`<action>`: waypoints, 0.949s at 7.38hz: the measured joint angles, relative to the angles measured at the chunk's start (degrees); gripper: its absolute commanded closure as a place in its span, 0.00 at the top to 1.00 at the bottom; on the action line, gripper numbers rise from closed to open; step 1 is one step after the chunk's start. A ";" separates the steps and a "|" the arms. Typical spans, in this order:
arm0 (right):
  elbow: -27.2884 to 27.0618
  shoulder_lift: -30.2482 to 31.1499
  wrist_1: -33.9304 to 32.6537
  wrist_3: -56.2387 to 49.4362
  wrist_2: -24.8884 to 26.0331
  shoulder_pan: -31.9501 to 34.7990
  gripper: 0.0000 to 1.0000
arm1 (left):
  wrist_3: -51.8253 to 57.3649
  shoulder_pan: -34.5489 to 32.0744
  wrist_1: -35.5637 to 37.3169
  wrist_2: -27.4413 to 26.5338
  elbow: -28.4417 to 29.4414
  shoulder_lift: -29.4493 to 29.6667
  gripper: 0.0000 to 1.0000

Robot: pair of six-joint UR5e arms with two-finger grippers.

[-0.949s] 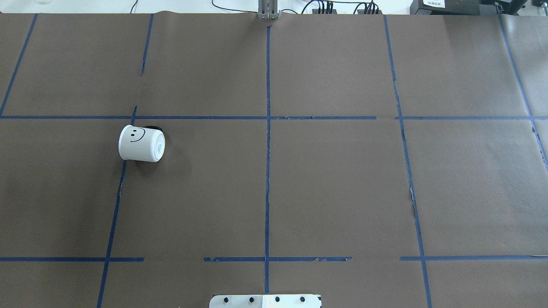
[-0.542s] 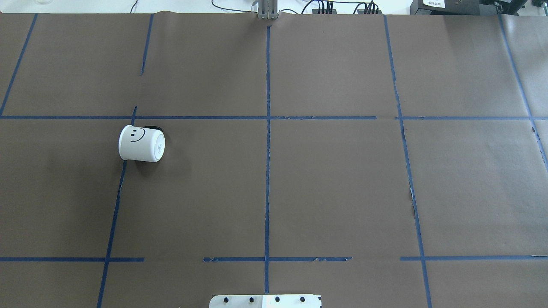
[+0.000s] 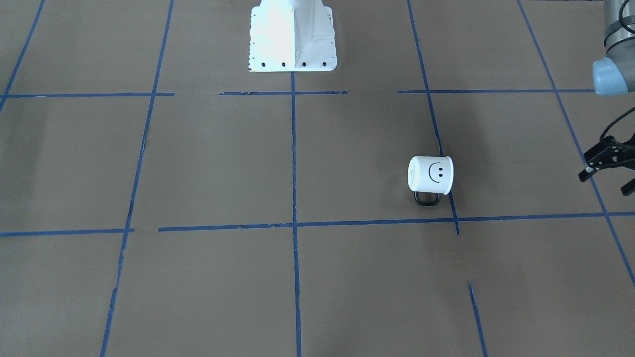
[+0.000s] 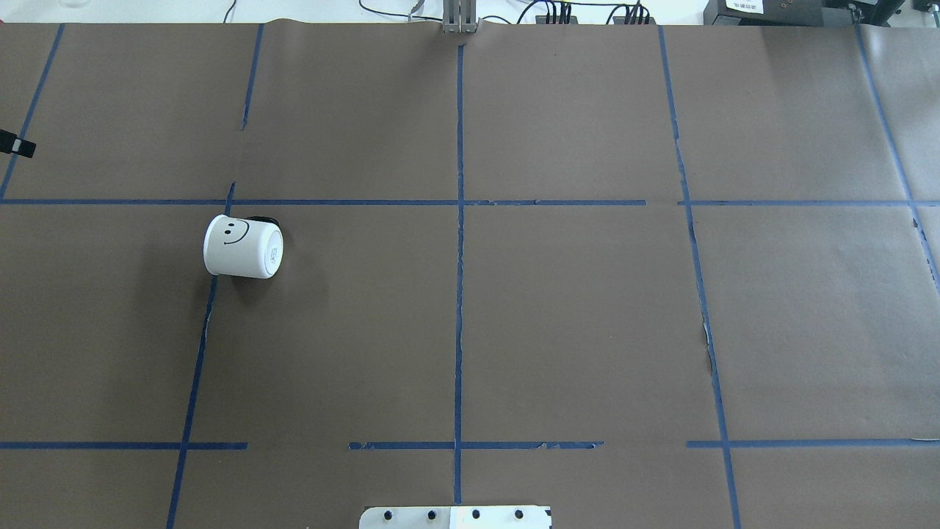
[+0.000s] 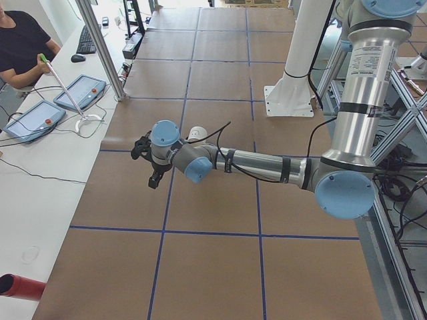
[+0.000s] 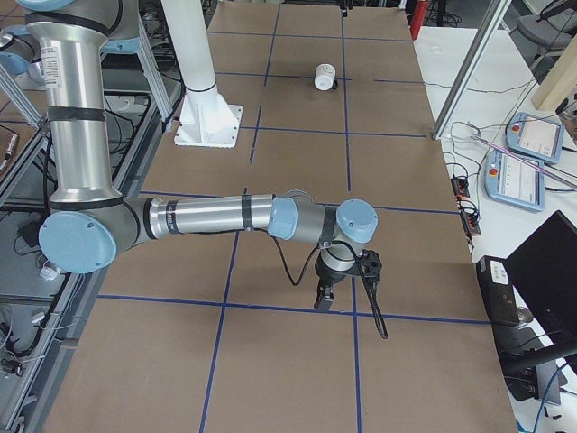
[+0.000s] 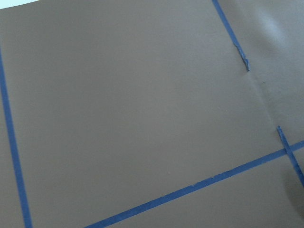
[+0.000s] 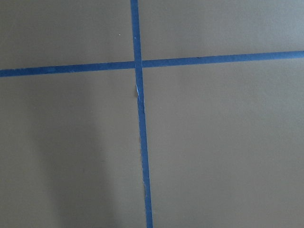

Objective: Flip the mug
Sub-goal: 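Move the left gripper in toward the open end of the sideways white mug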

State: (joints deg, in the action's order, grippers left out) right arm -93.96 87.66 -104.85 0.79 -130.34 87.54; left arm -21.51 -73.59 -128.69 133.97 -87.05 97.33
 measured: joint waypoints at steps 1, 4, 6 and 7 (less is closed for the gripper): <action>0.00 -0.01 0.00 0.00 0.00 0.00 1.00 | -6.01 2.25 -6.00 0.01 1.10 0.10 1.00; 0.00 0.01 0.00 0.00 0.00 0.00 1.00 | -27.71 10.66 -23.97 -0.02 7.08 2.09 1.00; 0.00 0.02 0.00 0.00 0.00 0.00 1.00 | -41.50 14.12 -29.62 -0.03 9.85 4.53 1.00; 0.00 0.02 0.00 0.00 0.00 0.00 1.00 | -47.60 14.58 -32.57 -0.03 10.98 5.19 1.00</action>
State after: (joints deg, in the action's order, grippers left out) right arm -93.96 87.67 -104.85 0.79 -130.34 87.54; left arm -69.11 -59.01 -161.26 133.95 -76.07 102.52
